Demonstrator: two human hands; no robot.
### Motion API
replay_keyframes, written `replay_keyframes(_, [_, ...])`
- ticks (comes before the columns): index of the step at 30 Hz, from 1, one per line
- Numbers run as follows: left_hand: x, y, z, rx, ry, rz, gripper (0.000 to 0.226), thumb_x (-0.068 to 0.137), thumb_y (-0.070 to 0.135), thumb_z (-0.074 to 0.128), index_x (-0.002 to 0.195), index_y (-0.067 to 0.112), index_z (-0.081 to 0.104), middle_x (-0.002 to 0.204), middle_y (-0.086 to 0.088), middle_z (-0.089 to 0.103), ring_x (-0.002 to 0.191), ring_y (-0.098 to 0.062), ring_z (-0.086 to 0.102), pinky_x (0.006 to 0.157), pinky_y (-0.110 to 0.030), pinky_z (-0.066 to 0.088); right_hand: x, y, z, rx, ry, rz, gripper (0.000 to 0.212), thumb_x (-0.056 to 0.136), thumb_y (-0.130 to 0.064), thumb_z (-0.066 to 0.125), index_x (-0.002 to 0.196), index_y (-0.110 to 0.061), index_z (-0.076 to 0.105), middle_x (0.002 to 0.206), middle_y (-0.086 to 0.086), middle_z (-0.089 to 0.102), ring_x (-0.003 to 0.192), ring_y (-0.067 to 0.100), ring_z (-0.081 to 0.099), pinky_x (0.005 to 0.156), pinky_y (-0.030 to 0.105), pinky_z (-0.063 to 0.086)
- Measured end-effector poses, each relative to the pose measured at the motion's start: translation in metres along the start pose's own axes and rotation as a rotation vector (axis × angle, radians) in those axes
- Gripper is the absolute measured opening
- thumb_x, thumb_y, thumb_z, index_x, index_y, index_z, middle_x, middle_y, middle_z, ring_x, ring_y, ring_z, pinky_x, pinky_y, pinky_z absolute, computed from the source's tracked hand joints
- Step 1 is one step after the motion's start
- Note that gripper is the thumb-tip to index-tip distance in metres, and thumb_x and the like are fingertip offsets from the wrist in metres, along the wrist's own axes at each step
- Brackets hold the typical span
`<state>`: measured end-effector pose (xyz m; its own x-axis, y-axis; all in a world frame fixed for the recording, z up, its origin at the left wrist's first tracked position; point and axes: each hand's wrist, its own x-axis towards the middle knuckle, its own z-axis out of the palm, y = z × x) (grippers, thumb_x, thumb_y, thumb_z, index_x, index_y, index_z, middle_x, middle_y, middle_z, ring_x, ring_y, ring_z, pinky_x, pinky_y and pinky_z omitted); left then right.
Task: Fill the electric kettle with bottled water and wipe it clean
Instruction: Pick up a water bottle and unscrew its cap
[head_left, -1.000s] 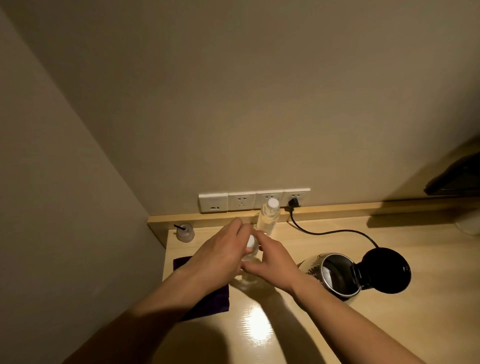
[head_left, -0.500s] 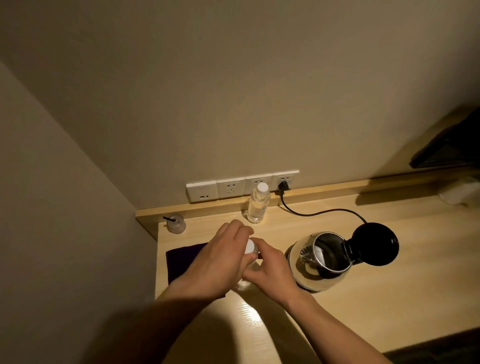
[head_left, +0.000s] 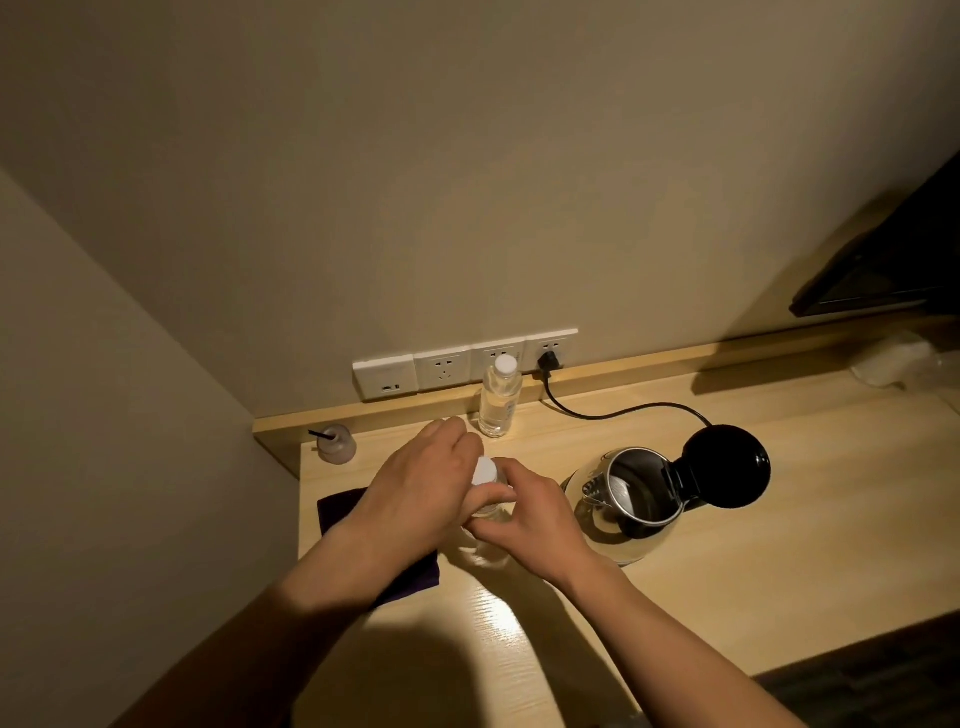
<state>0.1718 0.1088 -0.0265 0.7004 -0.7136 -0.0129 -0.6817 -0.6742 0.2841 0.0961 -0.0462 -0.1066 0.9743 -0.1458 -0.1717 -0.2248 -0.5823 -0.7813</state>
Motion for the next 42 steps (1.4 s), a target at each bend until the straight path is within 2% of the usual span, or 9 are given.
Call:
replay_keyframes(3, [-0.002, -0.005, -0.01, -0.075, -0.018, 0.143, 0.088, 0.084, 0.076, 0.054, 0.152, 0.023, 0.041, 0.143, 0.001, 0.047, 0.129, -0.015, 0.044, 0.099, -0.029, 0.046, 0.0, -0.002, 0.0, -0.02, -0.01, -0.031, 0.068, 0.067, -0.06, 0.071, 0.127, -0.032, 0.056, 0.104, -0.006, 0.075, 0.089, 0.016, 0.07, 0.073, 0.04, 0.056])
replay_keyframes(6, [0.003, -0.016, -0.022, -0.063, -0.107, 0.366, 0.058, 0.095, 0.045, 0.062, 0.149, 0.029, 0.049, 0.142, 0.006, 0.047, 0.129, -0.012, 0.041, 0.102, -0.029, 0.049, 0.001, -0.006, 0.0, -0.024, 0.019, -0.031, 0.062, 0.07, -0.061, 0.071, 0.124, -0.033, 0.057, 0.103, -0.008, 0.074, 0.086, 0.012, 0.068, 0.071, 0.037, 0.054])
replay_keyframes(9, [0.007, -0.021, -0.026, -0.037, -0.114, 0.407, 0.036, 0.097, 0.022, 0.063, 0.133, 0.024, 0.064, 0.126, 0.004, 0.055, 0.118, -0.012, 0.045, 0.093, -0.031, 0.051, 0.001, -0.006, 0.0, -0.024, 0.017, -0.034, 0.064, 0.072, -0.059, 0.074, 0.129, -0.033, 0.059, 0.111, -0.01, 0.074, 0.096, 0.012, 0.068, 0.081, 0.04, 0.056])
replay_keyframes(14, [-0.003, -0.021, -0.017, -0.26, 0.032, 0.226, 0.032, 0.098, 0.026, 0.067, 0.13, 0.023, 0.064, 0.122, 0.007, 0.056, 0.102, 0.0, 0.048, 0.084, -0.01, 0.036, -0.001, -0.007, 0.003, 0.024, 0.039, -0.03, 0.059, 0.073, -0.061, 0.075, 0.123, -0.032, 0.061, 0.103, -0.012, 0.074, 0.091, 0.008, 0.068, 0.078, 0.042, 0.057])
replay_keyframes(16, [-0.011, -0.022, -0.011, -0.425, 0.123, 0.111, 0.032, 0.095, 0.022, 0.073, 0.126, 0.023, 0.067, 0.117, 0.01, 0.058, 0.096, 0.001, 0.055, 0.084, -0.006, 0.041, -0.001, -0.008, 0.005, 0.042, 0.049, -0.032, 0.06, 0.073, -0.059, 0.077, 0.125, -0.034, 0.06, 0.104, -0.014, 0.074, 0.092, 0.005, 0.069, 0.079, 0.039, 0.057])
replay_keyframes(23, [-0.042, -0.044, 0.038, -1.14, 0.297, -0.335, 0.034, 0.085, -0.003, 0.08, 0.108, 0.019, 0.069, 0.107, 0.001, 0.075, 0.103, -0.018, 0.075, 0.09, -0.026, 0.06, 0.001, -0.002, 0.013, 0.037, 0.086, -0.013, 0.069, 0.069, -0.068, 0.077, 0.127, -0.036, 0.06, 0.111, -0.017, 0.073, 0.101, 0.002, 0.067, 0.087, 0.034, 0.057])
replay_keyframes(31, [-0.054, -0.084, 0.15, -1.046, 0.278, -0.642, 0.039, 0.086, 0.001, 0.079, 0.114, 0.023, 0.064, 0.116, -0.005, 0.068, 0.104, -0.015, 0.071, 0.096, -0.035, 0.06, 0.001, 0.003, 0.019, 0.021, 0.094, 0.031, 0.068, 0.068, -0.065, 0.079, 0.127, -0.034, 0.062, 0.11, -0.019, 0.072, 0.101, -0.001, 0.066, 0.089, 0.03, 0.058])
replay_keyframes(35, [-0.061, -0.095, 0.185, -0.799, 0.319, -0.596, 0.036, 0.086, 0.005, 0.081, 0.12, 0.01, 0.071, 0.115, 0.0, 0.066, 0.102, -0.014, 0.068, 0.093, -0.037, 0.059, -0.001, 0.004, 0.021, 0.017, 0.088, 0.04, 0.07, 0.068, -0.063, 0.08, 0.128, -0.031, 0.062, 0.111, -0.016, 0.073, 0.102, 0.002, 0.067, 0.089, 0.032, 0.059])
replay_keyframes(42, [-0.076, -0.101, 0.213, -0.517, 0.341, -0.558, 0.039, 0.079, -0.003, 0.085, 0.116, -0.001, 0.074, 0.11, -0.018, 0.075, 0.11, -0.04, 0.066, 0.096, -0.039, 0.046, -0.004, 0.003, 0.019, 0.022, 0.09, 0.05, 0.072, 0.068, -0.062, 0.08, 0.13, -0.03, 0.062, 0.114, -0.017, 0.072, 0.103, 0.001, 0.066, 0.091, 0.03, 0.058])
